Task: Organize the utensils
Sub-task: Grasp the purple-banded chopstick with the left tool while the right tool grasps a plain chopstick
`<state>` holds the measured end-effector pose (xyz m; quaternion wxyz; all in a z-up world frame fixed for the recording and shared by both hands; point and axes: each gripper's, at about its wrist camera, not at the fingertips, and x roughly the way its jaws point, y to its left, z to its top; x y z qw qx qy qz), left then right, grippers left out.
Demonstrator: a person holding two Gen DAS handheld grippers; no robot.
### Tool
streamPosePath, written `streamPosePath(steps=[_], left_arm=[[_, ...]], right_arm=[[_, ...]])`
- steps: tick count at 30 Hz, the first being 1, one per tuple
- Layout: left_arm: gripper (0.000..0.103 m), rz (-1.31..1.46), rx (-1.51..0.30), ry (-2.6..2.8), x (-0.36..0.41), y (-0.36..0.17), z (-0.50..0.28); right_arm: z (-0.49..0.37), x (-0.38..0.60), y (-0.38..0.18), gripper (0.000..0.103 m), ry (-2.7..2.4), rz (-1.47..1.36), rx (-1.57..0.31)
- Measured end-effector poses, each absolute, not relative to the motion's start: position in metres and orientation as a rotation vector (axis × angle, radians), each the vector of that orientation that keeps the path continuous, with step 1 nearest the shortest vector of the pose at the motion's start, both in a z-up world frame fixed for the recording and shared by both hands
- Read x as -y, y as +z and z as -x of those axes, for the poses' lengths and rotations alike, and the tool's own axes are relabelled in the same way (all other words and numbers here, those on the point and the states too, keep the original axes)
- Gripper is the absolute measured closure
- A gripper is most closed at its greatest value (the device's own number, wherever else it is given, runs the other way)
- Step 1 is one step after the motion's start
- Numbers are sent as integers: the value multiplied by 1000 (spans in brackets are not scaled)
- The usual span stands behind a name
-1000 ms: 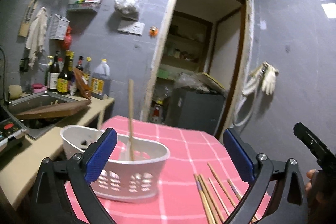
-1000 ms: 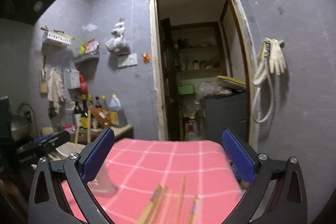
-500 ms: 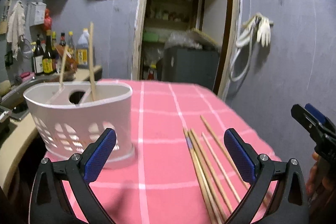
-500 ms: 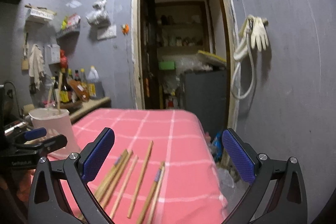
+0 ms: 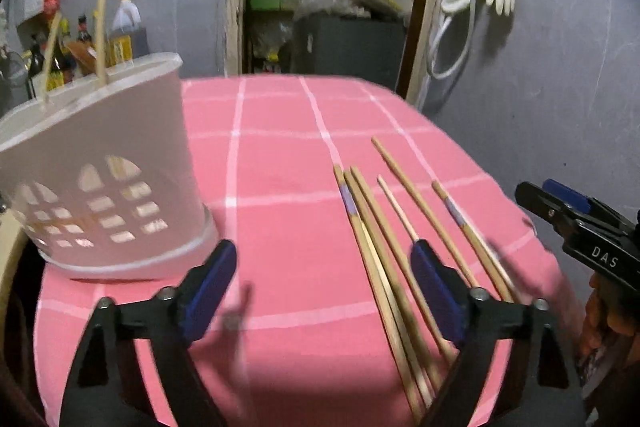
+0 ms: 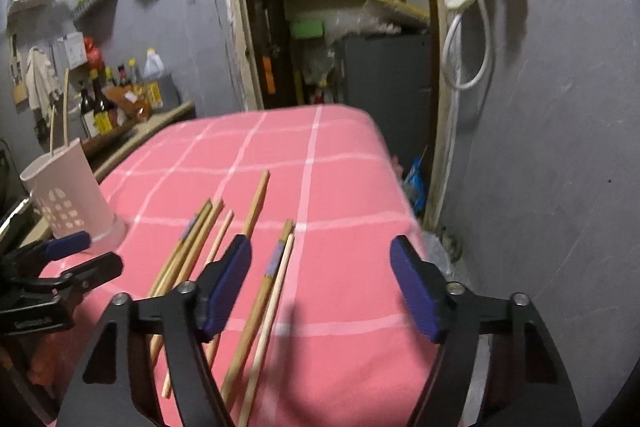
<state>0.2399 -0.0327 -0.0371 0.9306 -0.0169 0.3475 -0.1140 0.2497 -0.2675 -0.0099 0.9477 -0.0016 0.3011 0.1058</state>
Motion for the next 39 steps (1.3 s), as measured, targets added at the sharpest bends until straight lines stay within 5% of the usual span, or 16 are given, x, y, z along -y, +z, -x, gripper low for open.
streamPosePath(steps=[2,11,28,39], left_arm=[[45,45,-761,-249,32,-43,-248],[64,30,-864,-274,42,-53,-280],[80,50,-910,-283,47,-56,-317],[82,47,-937,-284,51,-58,-327]], right_arm=[[-255,265,-14,49,229,9,-651],[-278,259,-32,68,277,24,-815],[-295,248,-40,76,318,60,-895],[-312,238,-41,76,300,99,-930]])
